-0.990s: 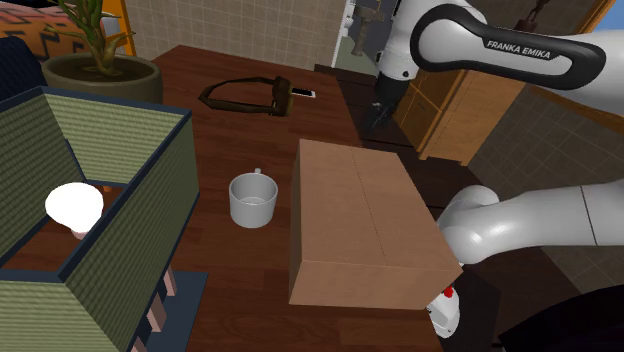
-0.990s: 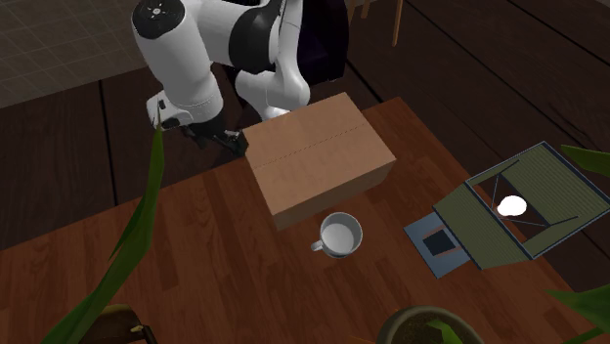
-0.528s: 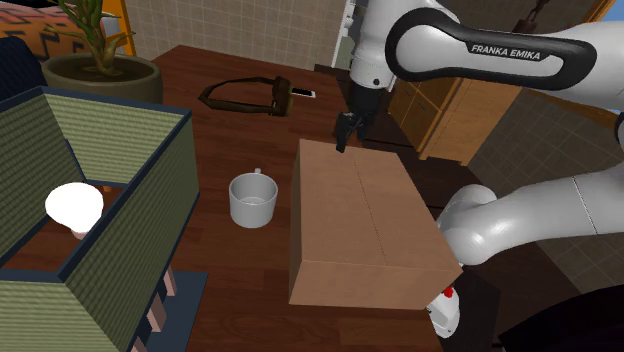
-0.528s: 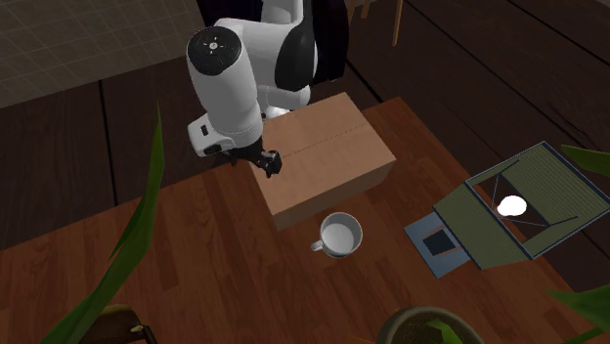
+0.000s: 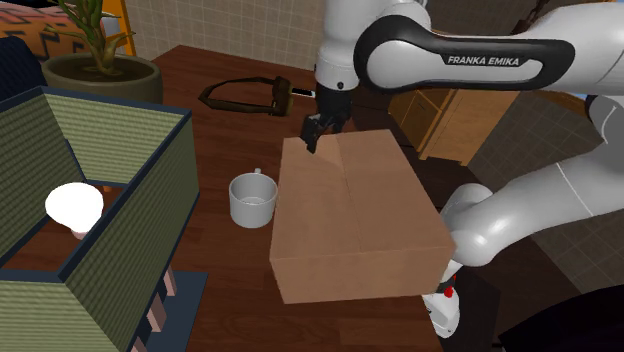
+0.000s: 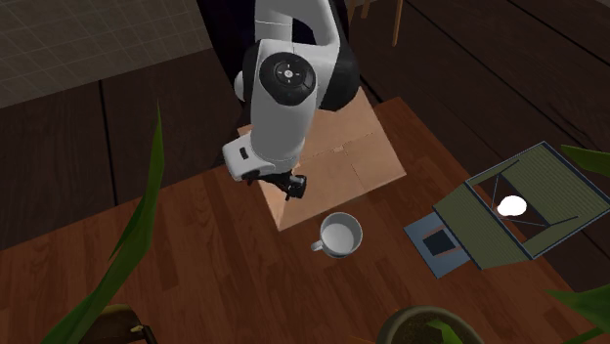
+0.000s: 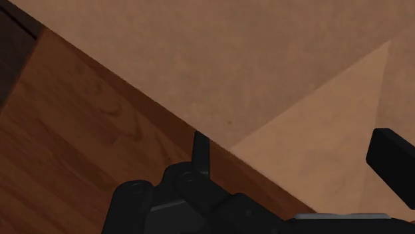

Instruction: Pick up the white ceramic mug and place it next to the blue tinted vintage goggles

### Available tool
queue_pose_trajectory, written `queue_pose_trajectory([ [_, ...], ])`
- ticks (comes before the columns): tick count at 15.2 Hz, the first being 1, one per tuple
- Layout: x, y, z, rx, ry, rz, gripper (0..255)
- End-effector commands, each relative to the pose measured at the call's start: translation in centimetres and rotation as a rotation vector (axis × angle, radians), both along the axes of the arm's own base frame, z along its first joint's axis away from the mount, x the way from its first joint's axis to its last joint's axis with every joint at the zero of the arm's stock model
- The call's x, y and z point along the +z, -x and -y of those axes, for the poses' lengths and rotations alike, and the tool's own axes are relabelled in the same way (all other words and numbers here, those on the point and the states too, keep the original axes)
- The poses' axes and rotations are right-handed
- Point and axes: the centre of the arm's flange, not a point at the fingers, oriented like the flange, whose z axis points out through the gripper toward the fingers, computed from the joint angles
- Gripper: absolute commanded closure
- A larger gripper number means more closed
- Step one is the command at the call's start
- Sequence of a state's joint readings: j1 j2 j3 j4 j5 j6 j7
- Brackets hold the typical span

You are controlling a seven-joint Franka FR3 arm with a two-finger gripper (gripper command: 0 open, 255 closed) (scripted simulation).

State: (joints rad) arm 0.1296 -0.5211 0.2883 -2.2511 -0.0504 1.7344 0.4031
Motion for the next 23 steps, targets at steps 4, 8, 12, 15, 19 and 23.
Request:
queue_pose_trajectory([
  [4, 0.7, -1.6, -3.3, 0.021, 0.094, 0.088, 0],
  [8, -0.7, -2.0, -6.3, 0.071, 0.055, 0.067, 0],
  [12, -2.3, -2.2, -10.4, 0.137, 0.004, 0.039, 0],
  [15, -3.4, -2.2, -13.5, 0.187, -0.035, 0.018, 0],
  [19, -4.8, -1.9, -17.7, 0.253, -0.087, -0.009, 0],
  [23, -5.7, -1.3, -21.4, 0.311, -0.132, -0.034, 0],
])
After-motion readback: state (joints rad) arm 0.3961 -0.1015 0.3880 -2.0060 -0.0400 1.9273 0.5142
